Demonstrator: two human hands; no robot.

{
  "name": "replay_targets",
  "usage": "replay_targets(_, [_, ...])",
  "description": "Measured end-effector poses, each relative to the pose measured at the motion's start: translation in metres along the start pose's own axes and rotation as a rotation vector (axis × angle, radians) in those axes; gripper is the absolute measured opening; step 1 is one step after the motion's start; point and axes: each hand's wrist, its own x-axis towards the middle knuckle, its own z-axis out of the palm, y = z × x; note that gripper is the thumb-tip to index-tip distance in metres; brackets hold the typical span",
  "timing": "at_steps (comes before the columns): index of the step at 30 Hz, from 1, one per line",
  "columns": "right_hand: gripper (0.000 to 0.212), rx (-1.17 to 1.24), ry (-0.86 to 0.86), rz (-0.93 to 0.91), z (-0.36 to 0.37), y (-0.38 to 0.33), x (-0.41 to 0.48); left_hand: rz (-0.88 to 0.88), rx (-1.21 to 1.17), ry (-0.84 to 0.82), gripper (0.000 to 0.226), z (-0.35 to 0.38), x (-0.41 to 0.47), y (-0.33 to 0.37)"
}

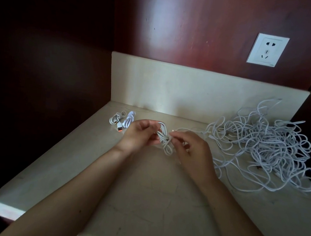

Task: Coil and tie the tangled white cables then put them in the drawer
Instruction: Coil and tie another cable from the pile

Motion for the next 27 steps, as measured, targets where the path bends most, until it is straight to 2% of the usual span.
replay_targets(2, [0.017, -0.040, 0.008, -0.029, -0.003, 0.000, 0.002, 0.015, 0.030, 0.008, 0.021, -0.002, 0.001, 0.000])
replay_targets(7, [0.010, -0.055, 0.046, -0.064, -0.001, -0.013, 0.002, 0.218, 0.263, -0.077, 0.020, 0.000, -0.003, -0.005])
replay_targets(11, [0.008, 0.182, 0.219, 0.152, 0.000, -0.012, 0.005, 0.341, 0.324, -0.190, 0.024, 0.012, -0.011, -0.009])
replay_targets(14, [0.016, 0.353, 0.310, 0.259, -0.001, -0.015, 0.007, 0.319, 0.250, -0.191, 0.025, 0.018, -0.009, -0.006])
replay_targets(17, [0.020, 0.453, 0.357, 0.266, 0.000, -0.019, 0.007, 0.249, 0.183, -0.123, 0.019, 0.013, -0.004, -0.003])
replay_targets(23, [0.015, 0.463, 0.355, 0.163, 0.006, -0.023, 0.005, 0.190, 0.220, -0.054, 0.022, 0.002, 0.001, -0.002])
replay_targets(27, [0.019, 0.506, 0.352, 0.256, 0.001, -0.017, 0.008, 0.172, 0.177, -0.114, 0.016, 0.002, -0.003, 0.000])
